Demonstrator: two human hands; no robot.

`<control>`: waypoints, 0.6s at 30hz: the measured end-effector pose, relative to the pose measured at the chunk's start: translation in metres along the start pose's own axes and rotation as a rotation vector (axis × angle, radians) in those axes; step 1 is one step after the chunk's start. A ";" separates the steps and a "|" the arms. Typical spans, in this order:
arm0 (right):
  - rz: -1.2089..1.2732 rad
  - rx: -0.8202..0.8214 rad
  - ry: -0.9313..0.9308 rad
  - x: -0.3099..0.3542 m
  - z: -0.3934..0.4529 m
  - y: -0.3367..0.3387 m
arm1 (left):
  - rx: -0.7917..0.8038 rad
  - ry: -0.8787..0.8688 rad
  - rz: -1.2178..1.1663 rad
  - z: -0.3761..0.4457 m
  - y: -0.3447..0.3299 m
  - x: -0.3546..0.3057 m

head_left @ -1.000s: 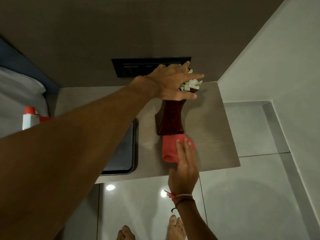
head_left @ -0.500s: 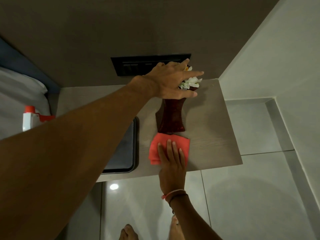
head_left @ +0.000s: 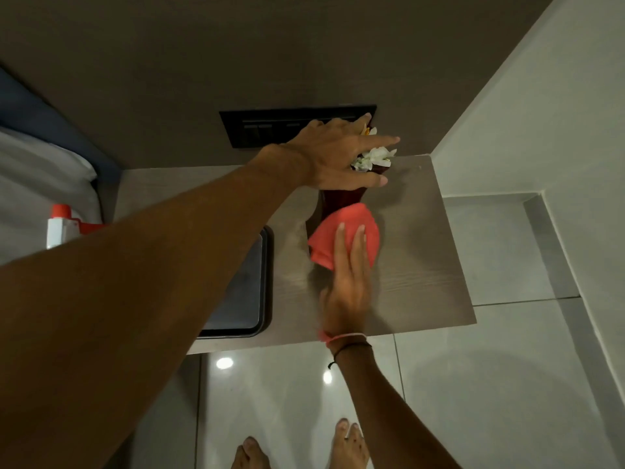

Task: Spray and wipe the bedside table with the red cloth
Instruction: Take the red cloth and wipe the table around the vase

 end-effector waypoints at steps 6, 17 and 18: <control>-0.318 0.275 -0.029 -0.028 -0.029 -0.049 | 0.016 -0.015 -0.003 0.000 -0.002 -0.001; -0.038 0.046 -0.117 -0.034 -0.078 -0.008 | 0.002 -0.010 0.008 -0.002 -0.004 -0.002; 0.063 0.006 -0.138 -0.035 -0.078 0.000 | -0.011 -0.011 0.011 -0.004 -0.005 -0.004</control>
Point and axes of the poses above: each hand's wrist, its own z-axis towards the middle knuckle, its own y-axis out of the back of the hand, x = y × z, the point moved 10 cm from there along z, towards the middle knuckle, and after that the axes turned 15 degrees about x, right-handed, at the moved point
